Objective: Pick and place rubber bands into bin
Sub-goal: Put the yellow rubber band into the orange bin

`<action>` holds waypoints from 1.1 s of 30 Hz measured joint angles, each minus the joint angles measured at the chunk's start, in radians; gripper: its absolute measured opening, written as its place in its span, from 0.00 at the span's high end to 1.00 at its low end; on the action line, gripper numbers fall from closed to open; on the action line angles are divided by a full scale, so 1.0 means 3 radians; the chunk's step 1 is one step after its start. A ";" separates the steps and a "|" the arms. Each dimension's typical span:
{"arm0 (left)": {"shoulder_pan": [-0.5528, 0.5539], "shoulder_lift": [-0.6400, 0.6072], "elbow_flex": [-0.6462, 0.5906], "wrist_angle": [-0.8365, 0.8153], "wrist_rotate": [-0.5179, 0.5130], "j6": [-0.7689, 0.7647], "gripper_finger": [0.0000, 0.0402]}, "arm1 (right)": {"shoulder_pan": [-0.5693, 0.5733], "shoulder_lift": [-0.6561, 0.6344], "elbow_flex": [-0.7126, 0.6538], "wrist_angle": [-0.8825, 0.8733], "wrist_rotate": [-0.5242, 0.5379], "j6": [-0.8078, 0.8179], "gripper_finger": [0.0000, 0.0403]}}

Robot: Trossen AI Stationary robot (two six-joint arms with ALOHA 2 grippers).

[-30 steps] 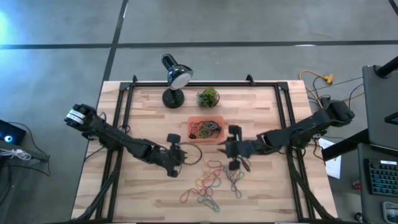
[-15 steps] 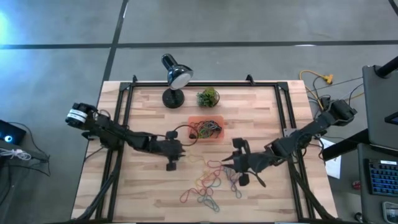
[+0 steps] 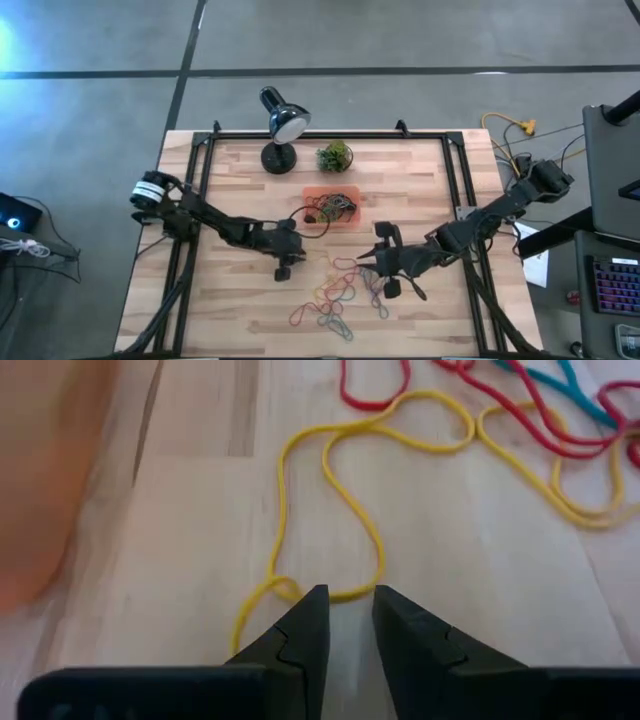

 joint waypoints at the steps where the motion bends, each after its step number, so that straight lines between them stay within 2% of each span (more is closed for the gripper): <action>1: 0.0007 0.0021 0.0015 0.0003 0.0005 -0.0002 0.82 | 0.0000 0.0001 -0.0003 -0.0003 0.0000 0.0001 0.83; 14: 0.0051 -0.0180 0.0021 -0.0208 -0.0120 0.0024 0.90 | 0.0000 0.0039 -0.0014 -0.0019 -0.0007 0.0023 0.83; 20: 0.0051 -0.0371 0.0015 -0.0561 -0.0156 0.0003 0.90 | -0.0001 0.0039 -0.0016 -0.0069 -0.0008 0.0025 0.82; 28: 0.0049 -0.0384 0.0025 -0.0589 -0.0201 0.0000 0.90 | 0.0000 0.0039 -0.0016 -0.0071 -0.0008 0.0037 0.84; 33: 0.0051 -0.0398 0.0033 -0.0656 -0.0452 -0.0004 0.90 | 0.0000 0.0039 -0.0021 -0.0072 -0.0008 0.0037 0.84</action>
